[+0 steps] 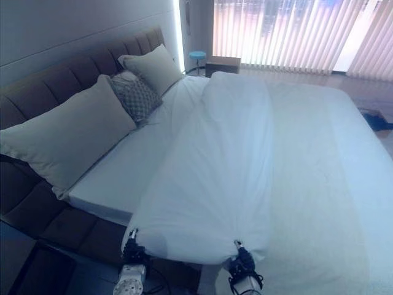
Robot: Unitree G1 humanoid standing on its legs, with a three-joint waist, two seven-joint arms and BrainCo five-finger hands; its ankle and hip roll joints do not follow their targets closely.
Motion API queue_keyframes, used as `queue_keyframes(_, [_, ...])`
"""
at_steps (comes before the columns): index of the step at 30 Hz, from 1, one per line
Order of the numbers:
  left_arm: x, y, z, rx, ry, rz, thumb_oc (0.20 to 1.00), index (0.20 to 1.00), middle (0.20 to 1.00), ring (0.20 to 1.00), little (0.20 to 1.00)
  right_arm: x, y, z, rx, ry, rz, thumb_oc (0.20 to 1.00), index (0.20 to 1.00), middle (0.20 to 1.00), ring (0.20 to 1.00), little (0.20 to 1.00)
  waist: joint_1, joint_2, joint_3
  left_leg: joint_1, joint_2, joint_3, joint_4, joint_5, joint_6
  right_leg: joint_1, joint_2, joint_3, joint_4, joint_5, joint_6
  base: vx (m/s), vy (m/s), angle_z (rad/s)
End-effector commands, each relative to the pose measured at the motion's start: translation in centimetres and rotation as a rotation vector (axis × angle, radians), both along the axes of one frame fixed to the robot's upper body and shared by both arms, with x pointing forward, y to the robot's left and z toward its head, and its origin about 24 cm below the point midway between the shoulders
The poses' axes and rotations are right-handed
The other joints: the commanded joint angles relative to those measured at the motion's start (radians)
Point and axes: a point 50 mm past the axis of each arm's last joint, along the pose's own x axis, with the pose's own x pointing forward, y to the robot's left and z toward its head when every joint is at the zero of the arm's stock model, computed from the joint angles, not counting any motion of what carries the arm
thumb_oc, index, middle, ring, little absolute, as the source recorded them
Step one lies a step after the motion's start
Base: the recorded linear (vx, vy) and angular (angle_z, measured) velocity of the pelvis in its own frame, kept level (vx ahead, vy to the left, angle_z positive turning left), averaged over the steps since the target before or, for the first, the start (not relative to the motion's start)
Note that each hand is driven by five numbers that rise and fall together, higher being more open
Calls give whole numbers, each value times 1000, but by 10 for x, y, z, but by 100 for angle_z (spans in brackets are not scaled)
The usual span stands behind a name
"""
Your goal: Make the bed
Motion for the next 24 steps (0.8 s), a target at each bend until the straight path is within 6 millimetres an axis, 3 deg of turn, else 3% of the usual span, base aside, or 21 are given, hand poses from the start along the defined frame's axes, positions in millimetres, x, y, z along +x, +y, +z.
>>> queue_keyframes(1, [-35, 19, -20, -51, 111, 208, 200, 200, 200, 200, 200, -19, -11, -13, -80, 89, 33, 200, 200, 200, 200, 200, 23, -26, -26, 8, -21, 30, -43, -1, -34, 13, -45, 11, 20, -40, 140, 36, -29, 22])
queue_keyframes(7, [-50, 24, -31, 14, 193, 149, 200, 200, 200, 200, 200, -32, -11, -25, -135, 169, 128, 200, 200, 200, 200, 200, 34, -31, -32, 9, -19, 18, -43, -8, -38, 39, -48, 2, -14, -32, 145, 31, -22, 12])
queue_keyframes(17, [-43, 39, -29, 170, 185, 25, 200, 200, 200, 200, 200, -18, -12, -23, -351, 117, 528, 200, 200, 200, 200, 200, 40, -28, -25, 5, -20, 22, -43, -15, -42, 52, -50, -3, -53, -25, 149, 15, -2, 6])
queue_keyframes(18, [-42, 40, -28, 190, 185, 5, 269, 269, 269, 269, 269, -16, -12, -22, -390, 112, 592, 470, 470, 470, 470, 470, 40, -29, -23, 4, -20, 25, -43, -15, -42, 51, -50, 0, -55, -23, 150, 0, 0, 0])
queue_keyframes(19, [-43, 44, -30, 267, 221, -62, 1000, 1000, 1000, 1000, 1000, -13, -16, -23, -496, 116, 737, 1000, 1000, 1000, 1000, 1000, 40, -27, -21, 4, -19, 32, -43, -15, -42, 51, -50, 3, -57, -20, 151, 0, 0, 0])
queue_keyframes(20, [-41, 50, -31, 379, 261, -170, 1000, 1000, 1000, 1000, 1000, -10, -21, -23, -629, 129, 886, 1000, 1000, 1000, 1000, 1000, 38, -23, -15, 9, -17, 37, -43, -18, -42, 54, -50, 11, -55, -20, 151, 0, 0, 0])
queue_keyframes(24, [-47, 60, -35, 514, 330, -287, 1000, 1000, 1000, 1000, 1000, -7, -31, -23, -778, 147, 1037, 1000, 1000, 1000, 1000, 1000, 32, -18, -17, 10, -17, 42, -43, -18, -41, 53, -51, 13, -55, -18, 152, 0, 0, 0])
